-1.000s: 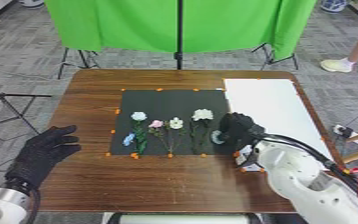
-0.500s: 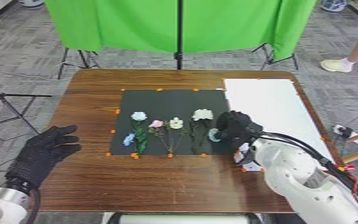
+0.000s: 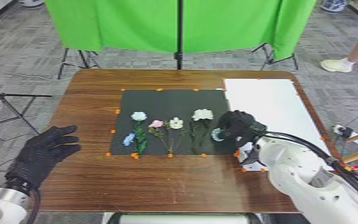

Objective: Arrange flowers

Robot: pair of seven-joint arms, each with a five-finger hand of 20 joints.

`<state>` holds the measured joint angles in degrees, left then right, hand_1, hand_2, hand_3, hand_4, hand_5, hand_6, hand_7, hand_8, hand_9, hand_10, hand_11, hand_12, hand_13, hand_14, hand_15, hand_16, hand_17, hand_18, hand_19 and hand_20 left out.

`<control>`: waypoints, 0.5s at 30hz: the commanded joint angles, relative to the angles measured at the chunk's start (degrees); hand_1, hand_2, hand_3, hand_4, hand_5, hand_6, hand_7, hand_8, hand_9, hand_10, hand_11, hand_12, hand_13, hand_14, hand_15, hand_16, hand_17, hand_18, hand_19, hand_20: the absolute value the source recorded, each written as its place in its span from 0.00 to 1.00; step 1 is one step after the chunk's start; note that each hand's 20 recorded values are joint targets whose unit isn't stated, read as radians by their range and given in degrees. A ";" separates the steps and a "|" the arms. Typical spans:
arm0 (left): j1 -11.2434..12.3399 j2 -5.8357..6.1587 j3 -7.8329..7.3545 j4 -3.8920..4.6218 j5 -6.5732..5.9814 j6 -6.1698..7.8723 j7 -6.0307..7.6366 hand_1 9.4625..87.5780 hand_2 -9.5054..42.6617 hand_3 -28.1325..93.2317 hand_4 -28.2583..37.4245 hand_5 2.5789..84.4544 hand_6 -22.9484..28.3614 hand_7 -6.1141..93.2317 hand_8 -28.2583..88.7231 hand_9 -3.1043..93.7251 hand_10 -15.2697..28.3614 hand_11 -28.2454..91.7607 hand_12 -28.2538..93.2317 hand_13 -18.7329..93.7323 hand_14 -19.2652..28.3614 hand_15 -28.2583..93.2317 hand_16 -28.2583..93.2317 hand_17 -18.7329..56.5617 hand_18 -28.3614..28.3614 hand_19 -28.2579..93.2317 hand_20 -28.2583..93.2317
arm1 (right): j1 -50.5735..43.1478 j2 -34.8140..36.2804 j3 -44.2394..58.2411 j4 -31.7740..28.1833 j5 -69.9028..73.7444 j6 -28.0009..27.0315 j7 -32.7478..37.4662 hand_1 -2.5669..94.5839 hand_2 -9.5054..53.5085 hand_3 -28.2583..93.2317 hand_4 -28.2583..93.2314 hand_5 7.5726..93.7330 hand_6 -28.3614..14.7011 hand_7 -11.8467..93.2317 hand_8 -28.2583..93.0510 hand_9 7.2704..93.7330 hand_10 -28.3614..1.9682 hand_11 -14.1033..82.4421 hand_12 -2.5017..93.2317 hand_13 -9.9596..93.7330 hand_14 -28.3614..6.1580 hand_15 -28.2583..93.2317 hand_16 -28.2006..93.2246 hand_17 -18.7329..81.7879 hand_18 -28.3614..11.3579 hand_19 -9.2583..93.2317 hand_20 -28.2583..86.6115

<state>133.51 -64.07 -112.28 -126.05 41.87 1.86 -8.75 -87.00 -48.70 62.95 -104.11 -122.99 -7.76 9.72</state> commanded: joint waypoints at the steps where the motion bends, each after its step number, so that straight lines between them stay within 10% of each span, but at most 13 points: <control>1: 0.51 -0.59 0.18 0.37 0.10 -0.21 -0.47 0.25 0.35 0.83 0.00 0.51 0.59 0.38 0.12 0.46 0.75 0.62 0.39 0.48 0.84 0.81 0.18 0.21 0.93 0.78 0.22 | -0.61 -0.53 -0.45 -0.17 0.78 0.17 -0.93 0.31 0.00 0.93 0.00 0.58 0.64 0.45 0.05 0.64 0.58 0.62 0.30 0.73 0.64 0.76 0.44 0.47 0.26 0.87 0.61; 15: 0.57 -0.40 0.16 0.37 -0.02 -0.15 -0.38 0.25 0.35 0.83 0.00 0.51 0.59 0.38 0.12 0.46 0.75 0.62 0.39 0.48 0.84 0.81 0.18 0.21 0.93 0.78 0.22 | -2.49 -1.72 2.45 -0.36 4.51 3.95 0.44 0.28 0.00 0.93 0.00 0.52 0.61 0.42 0.06 0.60 0.58 0.58 0.27 0.69 0.59 0.76 0.43 0.46 0.25 0.86 0.61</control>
<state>133.43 -64.20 -112.24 -126.03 41.89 1.84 -8.84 -87.30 -50.07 62.32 -103.85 -121.14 -6.28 9.32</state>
